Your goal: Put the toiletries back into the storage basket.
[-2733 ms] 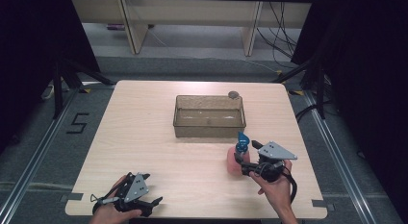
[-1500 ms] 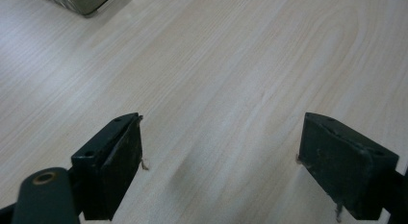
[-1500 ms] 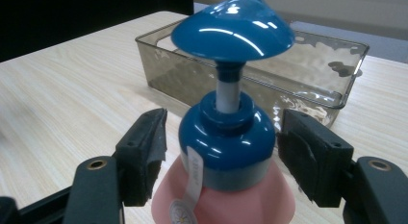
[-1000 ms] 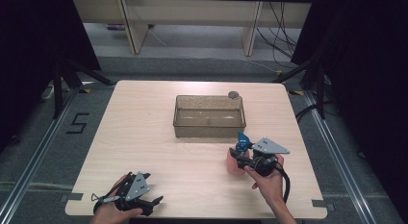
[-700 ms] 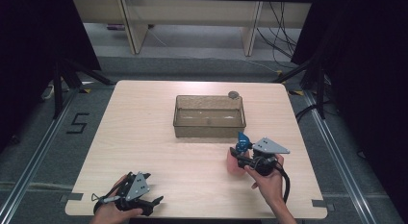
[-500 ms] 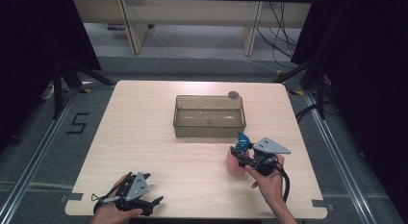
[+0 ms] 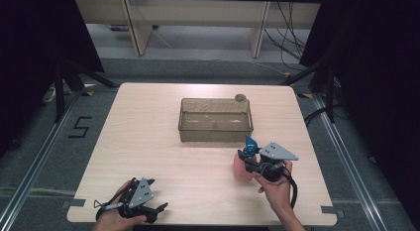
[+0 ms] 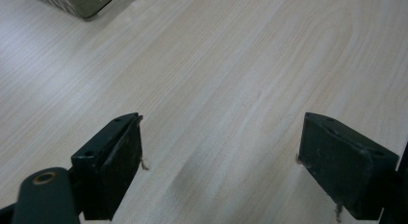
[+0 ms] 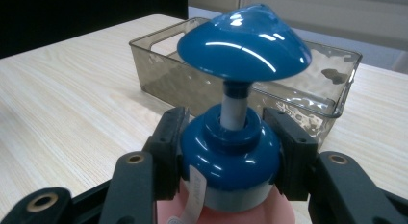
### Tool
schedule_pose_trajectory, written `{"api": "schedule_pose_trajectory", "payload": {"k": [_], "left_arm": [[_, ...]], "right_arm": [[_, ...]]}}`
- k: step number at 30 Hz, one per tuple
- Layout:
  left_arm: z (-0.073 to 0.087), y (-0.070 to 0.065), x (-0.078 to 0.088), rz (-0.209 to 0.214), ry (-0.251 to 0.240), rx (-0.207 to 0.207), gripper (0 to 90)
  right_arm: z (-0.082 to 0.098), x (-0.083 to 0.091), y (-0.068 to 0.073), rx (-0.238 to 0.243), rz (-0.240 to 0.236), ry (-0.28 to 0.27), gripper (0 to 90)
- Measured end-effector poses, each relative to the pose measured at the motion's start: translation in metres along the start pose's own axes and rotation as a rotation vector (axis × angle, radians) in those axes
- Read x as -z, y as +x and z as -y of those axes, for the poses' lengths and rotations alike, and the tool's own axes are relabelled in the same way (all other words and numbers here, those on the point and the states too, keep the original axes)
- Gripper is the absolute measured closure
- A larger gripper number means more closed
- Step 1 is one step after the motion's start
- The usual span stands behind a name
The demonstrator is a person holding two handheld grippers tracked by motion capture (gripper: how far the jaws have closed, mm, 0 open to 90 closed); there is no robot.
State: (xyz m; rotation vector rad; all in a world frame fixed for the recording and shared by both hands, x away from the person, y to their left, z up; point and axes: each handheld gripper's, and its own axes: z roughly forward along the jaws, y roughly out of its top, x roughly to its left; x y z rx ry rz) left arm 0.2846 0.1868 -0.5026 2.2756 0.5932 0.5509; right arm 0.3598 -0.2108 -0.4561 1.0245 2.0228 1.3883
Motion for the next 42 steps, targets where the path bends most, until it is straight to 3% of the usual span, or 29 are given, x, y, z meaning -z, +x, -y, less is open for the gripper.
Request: {"api": "schedule_pose_trajectory", "payload": {"k": [1, 3, 4, 7, 8, 9, 13, 15, 16, 17, 19, 23, 24, 25, 26, 27, 28, 29, 30, 31, 34, 35, 38, 40, 42], "left_arm": [[0.0, -0.001, 0.0, -0.002, -0.003, 0.003, 14.9], [0.0, -0.001, 0.0, 0.001, -0.01, 0.007, 14.9], [0.0, -0.001, 0.0, 0.009, -0.006, 0.006, 14.9], [0.0, -0.001, 0.0, 0.006, -0.004, 0.015, 14.9], [0.0, 0.0, 0.0, -0.006, -0.009, 0.003, 14.9], [0.0, -0.001, 0.0, -0.01, -0.01, 0.002, 14.9], [0.0, 0.0, 0.001, 0.005, -0.004, 0.004, 14.9], [0.0, -0.001, 0.0, -0.01, -0.009, 0.003, 14.9], [0.0, -0.001, 0.0, -0.005, -0.007, 0.002, 14.9], [0.0, -0.002, 0.0, 0.0, -0.015, 0.009, 14.9], [0.0, -0.001, 0.0, -0.005, -0.004, 0.004, 14.9], [0.0, -0.001, 0.0, -0.007, -0.006, 0.002, 14.9], [0.0, 0.0, 0.0, -0.002, -0.005, 0.005, 14.9], [0.0, 0.0, 0.001, 0.002, -0.004, 0.007, 14.9], [0.0, 0.0, 0.001, 0.001, -0.003, 0.005, 14.9], [0.0, -0.001, 0.0, -0.001, -0.005, 0.012, 14.9], [0.0, -0.001, 0.001, 0.0, -0.003, 0.003, 14.9], [0.0, -0.001, 0.0, 0.0, -0.003, 0.007, 14.9], [0.0, 0.0, 0.0, -0.004, -0.005, 0.006, 14.9], [0.0, 0.0, 0.0, -0.005, -0.004, 0.005, 14.9], [0.0, 0.0, 0.001, -0.001, -0.002, 0.004, 14.9], [0.0, 0.0, 0.001, -0.004, -0.004, 0.009, 14.9], [0.0, 0.0, 0.001, 0.0, -0.001, 0.003, 14.9], [0.0, 0.0, 0.0, -0.005, -0.005, 0.006, 14.9], [0.0, 0.0, 0.001, 0.001, -0.004, 0.004, 14.9]], "right_arm": [[0.0, 0.001, -0.002, 0.018, 0.002, 0.002, 53.2], [-0.001, 0.002, -0.002, 0.006, 0.009, 0.003, 53.2], [0.0, 0.003, 0.001, -0.032, 0.008, 0.016, 53.3], [-0.001, 0.001, -0.001, 0.001, 0.001, 0.003, 53.3], [-0.001, 0.003, 0.001, -0.03, 0.003, 0.019, 53.3], [-0.002, 0.003, -0.001, -0.01, 0.005, 0.011, 53.3], [-0.004, 0.004, -0.002, 0.013, 0.016, 0.004, 53.3], [-0.005, 0.006, 0.001, -0.021, 0.012, 0.016, 53.4], [-0.006, 0.005, 0.0, -0.006, 0.023, -0.013, 53.3], [-0.008, 0.006, -0.002, 0.005, 0.005, -0.01, 53.3], [-0.009, 0.006, -0.003, 0.016, 0.019, -0.016, 53.4], [-0.011, 0.006, -0.002, -0.013, 0.018, -0.003, 53.4], [-0.012, 0.005, -0.004, 0.018, 0.018, -0.011, 53.4], [-0.013, 0.005, -0.002, -0.016, 0.021, -0.009, 53.4], [-0.014, 0.004, -0.005, 0.021, 0.021, -0.02, 53.4], [-0.015, 0.005, -0.003, -0.015, 0.016, -0.007, 53.4], [-0.016, 0.004, -0.006, 0.022, 0.027, -0.019, 53.4], [-0.017, 0.004, -0.004, -0.02, 0.014, -0.007, 53.4], [-0.018, 0.003, -0.006, 0.011, 0.011, -0.024, 53.4], [-0.02, 0.004, -0.004, -0.01, 0.017, -0.017, 53.4], [-0.023, 0.003, -0.006, 0.003, 0.01, -0.02, 53.4], [-0.024, 0.002, -0.008, 0.031, 0.025, -0.035, 53.4], [-0.026, 0.001, -0.006, -0.012, 0.003, -0.023, 53.4], [-0.028, 0.0, -0.007, 0.01, 0.018, -0.037, 53.4], [-0.03, 0.0, -0.006, 0.002, 0.017, -0.028, 53.4]]}}
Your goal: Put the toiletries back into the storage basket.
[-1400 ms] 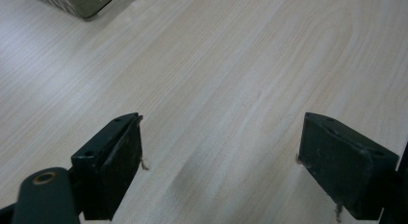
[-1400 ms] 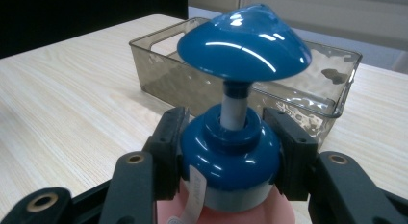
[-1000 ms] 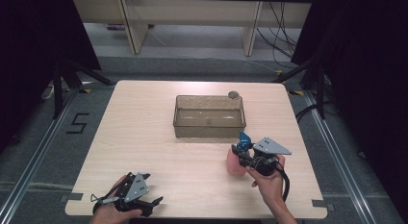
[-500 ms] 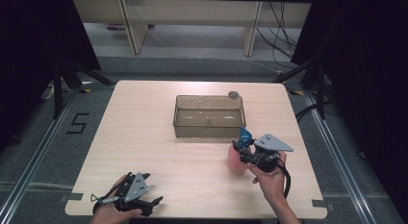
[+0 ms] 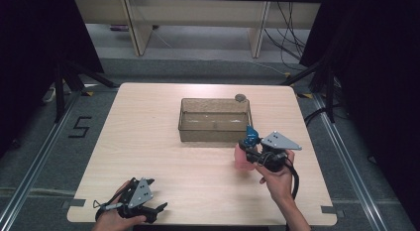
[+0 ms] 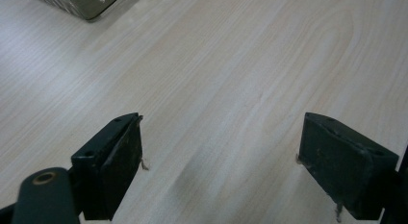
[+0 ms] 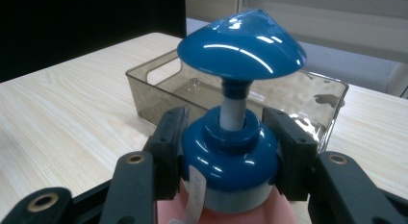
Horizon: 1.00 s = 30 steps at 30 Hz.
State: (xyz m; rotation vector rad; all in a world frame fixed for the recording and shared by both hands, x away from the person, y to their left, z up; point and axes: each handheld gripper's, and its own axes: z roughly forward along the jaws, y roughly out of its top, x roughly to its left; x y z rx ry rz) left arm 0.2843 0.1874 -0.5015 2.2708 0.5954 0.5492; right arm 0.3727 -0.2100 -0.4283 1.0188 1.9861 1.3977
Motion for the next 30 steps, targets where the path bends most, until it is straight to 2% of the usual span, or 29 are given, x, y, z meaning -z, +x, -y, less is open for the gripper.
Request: {"api": "schedule_pose_trajectory", "payload": {"k": [2, 3, 4, 5, 7, 9, 11, 12, 16, 17, 18, 19, 21, 22, 24, 26, 30], "left_arm": [[0.0, -0.001, -0.001, -0.001, -0.004, 0.007, 14.9], [0.001, 0.0, -0.001, -0.004, 0.0, 0.002, 14.9], [0.001, 0.0, -0.001, -0.007, -0.003, 0.004, 14.9], [0.0, 0.0, -0.001, -0.005, -0.001, 0.004, 14.9], [0.0, 0.0, -0.001, -0.004, 0.001, 0.001, 14.9], [0.001, 0.0, -0.001, -0.003, 0.003, 0.001, 14.9], [0.001, 0.0, -0.001, -0.004, 0.004, -0.001, 14.9], [0.001, 0.0, -0.001, -0.004, -0.003, 0.006, 14.9], [0.001, 0.0, -0.001, -0.003, 0.0, 0.006, 14.9], [0.001, 0.0, -0.001, -0.004, -0.002, 0.008, 14.9], [0.0, 0.001, -0.001, -0.005, 0.004, 0.002, 14.9], [0.001, 0.0, -0.001, -0.001, 0.0, 0.006, 14.9], [0.001, 0.0, 0.0, 0.007, -0.002, 0.006, 14.9], [0.001, 0.001, 0.0, 0.008, 0.002, 0.005, 14.9], [0.0, 0.001, -0.001, -0.018, -0.007, 0.005, 14.9], [0.001, 0.0, 0.0, 0.001, 0.002, 0.007, 14.9], [0.001, 0.0, -0.001, -0.015, -0.004, 0.004, 14.9]], "right_arm": [[-0.003, 0.0, 0.0, -0.004, -0.005, -0.003, 53.4], [-0.005, 0.0, -0.002, 0.014, -0.008, -0.009, 53.4], [-0.006, 0.001, -0.001, -0.006, -0.009, -0.006, 53.4], [-0.009, 0.001, -0.004, 0.026, -0.006, -0.02, 53.4], [-0.013, 0.001, -0.004, 0.015, -0.011, -0.012, 53.4], [-0.017, 0.001, -0.006, 0.034, 0.001, -0.016, 53.4], [-0.021, 0.0, -0.005, 0.017, -0.02, -0.014, 53.4], [-0.023, 0.001, -0.006, 0.028, -0.003, -0.016, 53.4], [-0.03, -0.001, -0.007, 0.018, 0.001, -0.028, 53.4], [-0.032, -0.001, -0.007, 0.018, -0.014, -0.016, 53.4], [-0.034, -0.002, -0.008, 0.022, -0.017, -0.026, 53.4], [-0.036, -0.003, -0.008, 0.039, -0.002, -0.03, 53.4], [-0.038, -0.004, -0.008, 0.02, -0.016, -0.019, 53.4], [-0.039, -0.006, -0.008, 0.025, -0.018, -0.035, 53.4], [-0.041, -0.008, -0.008, 0.021, -0.025, -0.032, 53.4], [-0.043, -0.008, -0.008, 0.02, -0.011, -0.023, 53.4], [-0.049, -0.01, -0.01, 0.034, -0.01, -0.029, 53.4]]}}
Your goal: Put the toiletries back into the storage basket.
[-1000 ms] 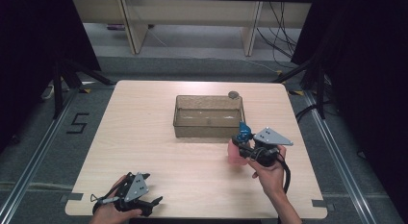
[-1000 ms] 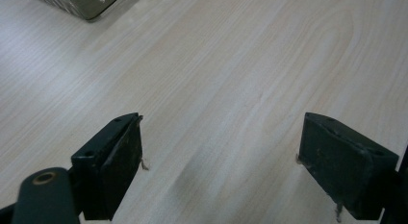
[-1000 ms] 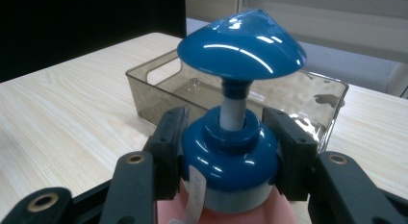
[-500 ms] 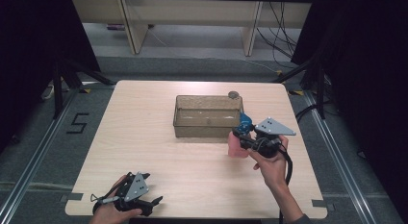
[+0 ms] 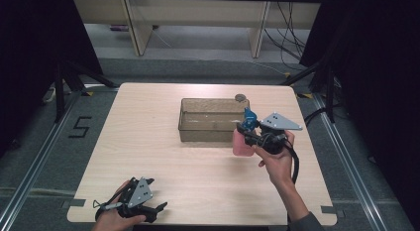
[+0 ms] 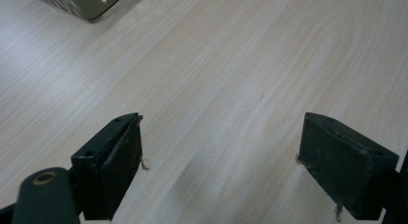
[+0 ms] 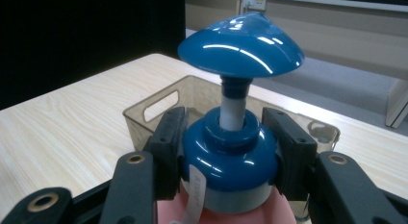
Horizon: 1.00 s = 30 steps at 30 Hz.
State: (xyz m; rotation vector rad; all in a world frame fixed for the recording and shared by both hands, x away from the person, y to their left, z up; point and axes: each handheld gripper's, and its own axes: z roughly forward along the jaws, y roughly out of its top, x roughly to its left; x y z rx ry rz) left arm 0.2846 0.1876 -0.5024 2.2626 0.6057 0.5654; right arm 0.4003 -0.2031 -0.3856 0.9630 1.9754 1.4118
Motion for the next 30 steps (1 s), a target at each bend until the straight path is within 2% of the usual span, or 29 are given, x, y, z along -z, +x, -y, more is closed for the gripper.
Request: {"api": "schedule_pose_trajectory", "payload": {"k": [1, 2, 4, 5, 6, 8, 10, 15, 17, 18, 20, 23, 24, 26, 29, 30], "left_arm": [[0.0, -0.001, 0.0, 0.003, -0.006, 0.007, 14.9], [0.0, 0.0, 0.0, 0.013, -0.003, 0.002, 14.9], [0.0, 0.0, 0.0, -0.001, 0.002, -0.002, 14.9], [0.0, 0.0, 0.0, -0.001, 0.001, -0.002, 14.9], [0.0, 0.0, 0.0, -0.001, 0.0, 0.0, 14.9], [0.0, 0.0, 0.0, 0.001, -0.001, 0.002, 14.9], [0.0, 0.0, 0.0, -0.002, 0.001, -0.001, 14.9], [0.0, 0.0, 0.001, -0.002, -0.001, -0.001, 14.9], [0.0, 0.0, 0.001, 0.002, -0.001, 0.0, 14.9], [0.0, 0.0, 0.001, 0.005, -0.002, 0.0, 14.9], [0.0, 0.0, 0.0, -0.003, -0.003, -0.001, 14.9], [0.0, 0.0, 0.0, -0.003, -0.005, -0.002, 14.9], [0.0, 0.0, 0.0, 0.0, -0.006, 0.0, 14.9], [-0.001, 0.0, 0.001, 0.001, -0.002, -0.002, 14.9], [-0.001, 0.0, 0.001, 0.005, -0.004, 0.0, 14.9], [0.0, 0.0, 0.001, -0.001, -0.006, 0.0, 14.9]], "right_arm": [[-0.001, -0.001, 0.001, -0.021, -0.006, -0.001, 53.4], [-0.002, -0.001, -0.001, 0.006, 0.008, -0.01, 53.4], [-0.005, -0.002, -0.001, -0.028, -0.011, -0.009, 53.4], [-0.006, -0.003, -0.002, -0.014, -0.001, -0.018, 53.4], [-0.007, -0.004, -0.003, -0.023, -0.007, -0.021, 53.4], [-0.009, -0.004, -0.004, -0.029, 0.011, -0.02, 53.4], [-0.012, -0.005, -0.006, -0.012, 0.014, -0.024, 53.4], [-0.015, -0.007, -0.008, -0.032, 0.01, -0.013, 53.4], [-0.015, -0.009, -0.009, -0.019, 0.028, -0.032, 53.4], [-0.015, -0.009, -0.008, -0.048, 0.023, -0.013, 53.4], [-0.016, -0.01, -0.011, -0.022, 0.02, -0.022, 53.4], [-0.018, -0.01, -0.012, -0.02, 0.022, -0.024, 53.4], [-0.019, -0.011, -0.012, -0.03, 0.019, -0.027, 53.4], [-0.021, -0.011, -0.013, -0.02, 0.027, -0.029, 53.4], [-0.023, -0.011, -0.013, -0.048, 0.02, -0.024, 53.4], [-0.024, -0.011, -0.014, -0.041, 0.024, -0.024, 53.4]]}}
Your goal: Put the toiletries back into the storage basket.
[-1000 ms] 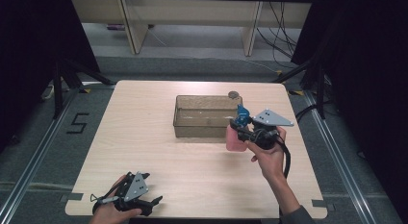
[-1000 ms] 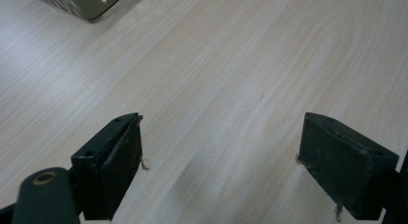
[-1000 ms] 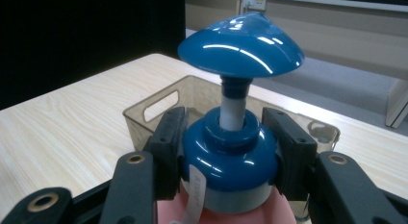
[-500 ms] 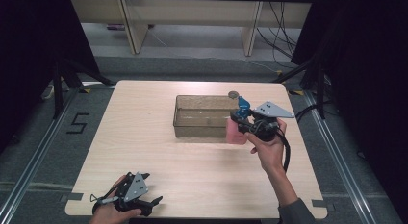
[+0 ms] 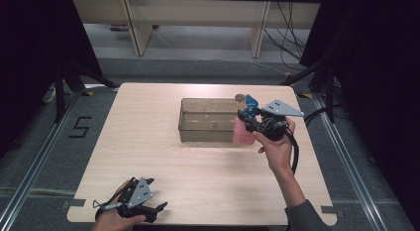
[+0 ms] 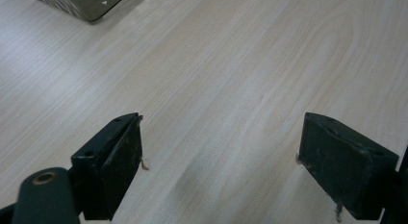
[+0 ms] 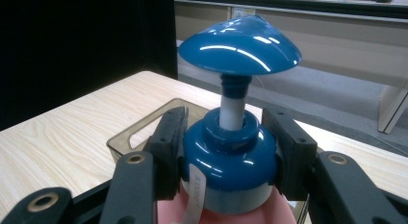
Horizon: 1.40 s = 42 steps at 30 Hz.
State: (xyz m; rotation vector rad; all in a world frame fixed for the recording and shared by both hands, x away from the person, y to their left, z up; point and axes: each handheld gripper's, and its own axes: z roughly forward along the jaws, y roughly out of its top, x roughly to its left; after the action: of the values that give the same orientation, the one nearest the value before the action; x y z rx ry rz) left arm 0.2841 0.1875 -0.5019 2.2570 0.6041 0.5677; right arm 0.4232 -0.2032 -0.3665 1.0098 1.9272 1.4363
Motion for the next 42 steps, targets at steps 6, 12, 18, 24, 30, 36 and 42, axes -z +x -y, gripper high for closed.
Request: {"api": "schedule_pose_trajectory", "payload": {"k": [6, 12, 18, 24, 30, 36, 42], "left_arm": [[0.0, 0.0, 0.0, 0.01, 0.001, 0.0, 14.9], [0.0, 0.0, 0.001, 0.008, 0.002, 0.003, 14.9], [0.0, 0.001, 0.001, 0.017, 0.004, 0.005, 14.9], [0.0, 0.001, 0.001, 0.018, 0.002, 0.014, 14.9], [0.0, 0.001, 0.001, 0.011, 0.001, 0.005, 14.9], [0.0, 0.0, 0.0, 0.019, -0.004, 0.024, 14.9], [0.0, 0.0, 0.0, 0.007, -0.006, 0.017, 14.9]], "right_arm": [[-0.003, -0.003, -0.002, -0.012, 0.002, 0.001, 53.4], [-0.006, -0.005, -0.005, -0.007, 0.014, -0.009, 53.4], [-0.009, -0.009, -0.007, -0.012, 0.013, -0.019, 53.4], [-0.013, -0.013, -0.009, -0.026, 0.011, -0.018, 53.4], [-0.016, -0.018, -0.01, -0.021, 0.014, -0.027, 53.4], [-0.019, -0.023, -0.013, -0.031, 0.021, -0.025, 53.5], [-0.02, -0.029, -0.018, -0.037, 0.022, -0.02, 53.4]]}}
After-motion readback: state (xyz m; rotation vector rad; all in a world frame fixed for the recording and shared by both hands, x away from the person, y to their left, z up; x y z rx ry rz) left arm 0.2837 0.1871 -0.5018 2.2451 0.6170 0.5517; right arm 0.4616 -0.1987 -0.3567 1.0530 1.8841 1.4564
